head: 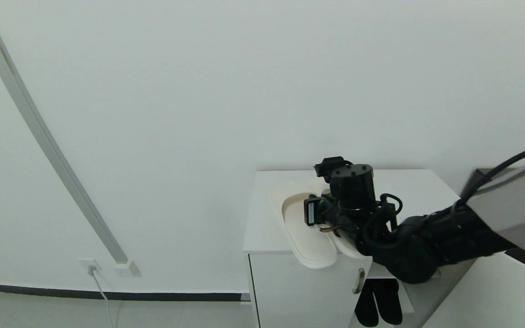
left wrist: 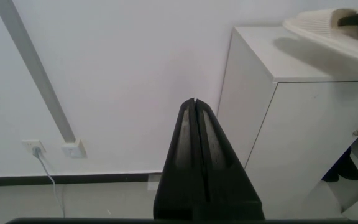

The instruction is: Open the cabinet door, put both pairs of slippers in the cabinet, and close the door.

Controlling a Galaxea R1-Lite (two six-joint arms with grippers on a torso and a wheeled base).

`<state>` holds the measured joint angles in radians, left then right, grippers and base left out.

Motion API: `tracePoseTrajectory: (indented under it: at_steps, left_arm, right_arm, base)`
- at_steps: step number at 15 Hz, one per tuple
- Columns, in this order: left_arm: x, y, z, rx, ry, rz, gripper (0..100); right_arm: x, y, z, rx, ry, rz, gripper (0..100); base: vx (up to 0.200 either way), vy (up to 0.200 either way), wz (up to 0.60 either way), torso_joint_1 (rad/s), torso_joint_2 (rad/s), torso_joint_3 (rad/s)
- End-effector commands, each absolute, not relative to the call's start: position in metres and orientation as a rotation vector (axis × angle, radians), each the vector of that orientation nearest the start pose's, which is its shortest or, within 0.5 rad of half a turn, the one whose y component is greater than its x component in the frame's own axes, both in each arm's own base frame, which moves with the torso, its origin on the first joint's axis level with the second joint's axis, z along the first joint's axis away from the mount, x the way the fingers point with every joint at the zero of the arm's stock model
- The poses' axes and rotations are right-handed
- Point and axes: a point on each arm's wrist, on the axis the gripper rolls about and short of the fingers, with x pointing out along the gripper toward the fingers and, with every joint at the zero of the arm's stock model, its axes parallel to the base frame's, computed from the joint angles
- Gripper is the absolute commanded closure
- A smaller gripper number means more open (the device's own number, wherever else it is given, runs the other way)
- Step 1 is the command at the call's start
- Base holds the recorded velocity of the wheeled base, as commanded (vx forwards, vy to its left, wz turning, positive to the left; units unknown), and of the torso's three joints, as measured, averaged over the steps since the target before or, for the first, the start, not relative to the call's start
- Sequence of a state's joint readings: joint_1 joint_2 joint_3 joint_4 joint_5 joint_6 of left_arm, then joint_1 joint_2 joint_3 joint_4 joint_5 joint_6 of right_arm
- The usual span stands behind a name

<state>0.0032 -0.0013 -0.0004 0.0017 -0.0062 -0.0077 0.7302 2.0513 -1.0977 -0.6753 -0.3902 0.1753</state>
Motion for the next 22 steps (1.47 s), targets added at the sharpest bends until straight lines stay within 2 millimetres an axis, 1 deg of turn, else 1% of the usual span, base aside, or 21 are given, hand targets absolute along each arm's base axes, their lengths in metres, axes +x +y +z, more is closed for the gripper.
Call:
tracePoseTrajectory:
  at_steps: [1,2,3,4,6,14,22]
  left_arm:
    - [-0.023,0.0,0.076,-0.009,0.0,-0.003,100]
    - [-0.023,0.0,0.075,-0.008,0.002,-0.003,100]
    - [-0.023,0.0,0.075,-0.008,0.002,-0.003,100]
    - [-0.023,0.0,0.076,-0.008,0.0,-0.003,100]
    - [-0.023,0.0,0.075,-0.008,0.002,-0.003,100]
    - [-0.023,0.0,0.076,-0.009,0.0,-0.003,100]
    - [-0.023,0.0,0.076,-0.009,0.0,-0.003,100]
  right_arm:
    - [0.248,0.237,0.174,0.048,0.231,0.415,100]
    - [0.227,0.225,0.177,0.044,0.245,0.466,100]
    - [0.22,0.22,0.178,0.043,0.249,0.485,100]
    - [0.204,0.205,0.18,0.047,0.254,0.515,100]
    - [0.197,0.198,0.188,0.058,0.24,0.54,100]
    - [0.196,0.199,0.186,0.052,0.244,0.54,100]
    - [0.193,0.199,0.18,0.037,0.263,0.542,100]
  base:
    - [0.0,0.0,0.0,0.0,0.0,0.0]
    - [0.0,0.0,0.0,0.0,0.0,0.0]
    - [0.0,0.0,0.0,0.0,0.0,0.0]
    - [0.0,0.0,0.0,0.0,0.0,0.0]
    - [0.0,0.0,0.0,0.0,0.0,0.0]
    - [0.0,0.0,0.0,0.0,0.0,0.0]
    - [-0.2,0.0,0.0,0.002,0.0,0.001]
